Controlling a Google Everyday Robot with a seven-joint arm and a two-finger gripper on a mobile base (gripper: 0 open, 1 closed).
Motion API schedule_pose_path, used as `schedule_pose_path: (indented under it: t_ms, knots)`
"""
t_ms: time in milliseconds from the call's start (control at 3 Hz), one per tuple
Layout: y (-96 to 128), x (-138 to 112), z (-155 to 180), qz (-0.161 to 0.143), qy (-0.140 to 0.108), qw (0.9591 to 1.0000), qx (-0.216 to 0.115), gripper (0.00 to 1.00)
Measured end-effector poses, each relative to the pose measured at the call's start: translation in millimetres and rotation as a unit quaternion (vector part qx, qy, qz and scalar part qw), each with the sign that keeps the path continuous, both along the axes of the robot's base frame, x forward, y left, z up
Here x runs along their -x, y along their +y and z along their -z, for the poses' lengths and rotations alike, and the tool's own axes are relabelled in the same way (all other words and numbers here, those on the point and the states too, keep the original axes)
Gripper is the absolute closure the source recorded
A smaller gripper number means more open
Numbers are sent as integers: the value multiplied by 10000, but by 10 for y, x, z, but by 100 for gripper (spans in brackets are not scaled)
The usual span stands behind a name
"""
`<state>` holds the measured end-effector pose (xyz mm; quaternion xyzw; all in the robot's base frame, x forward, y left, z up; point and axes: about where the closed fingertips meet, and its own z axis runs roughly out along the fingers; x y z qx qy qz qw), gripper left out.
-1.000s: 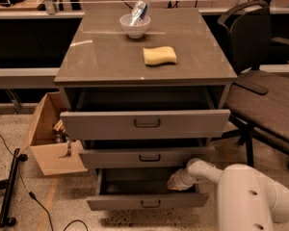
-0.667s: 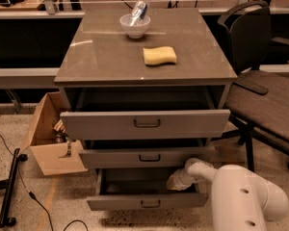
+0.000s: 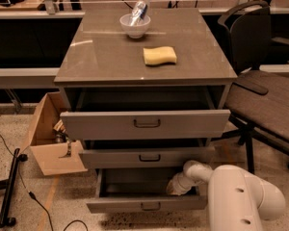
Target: Open bottom drawer
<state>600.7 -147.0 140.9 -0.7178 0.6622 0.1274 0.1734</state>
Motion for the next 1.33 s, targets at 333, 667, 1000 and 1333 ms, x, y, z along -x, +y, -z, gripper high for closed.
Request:
schedule_pose_path:
  t_ms: [333,667,1000,1333]
  knots:
    - [12,207,-15,-106,176,9998,38,100]
    - [19,517,-77,-166,446,9989,55,100]
    - [-46,948,-209,-215,813,9965,37,100]
    - [-100,1312,-319,-194,1118,9935,-3,100]
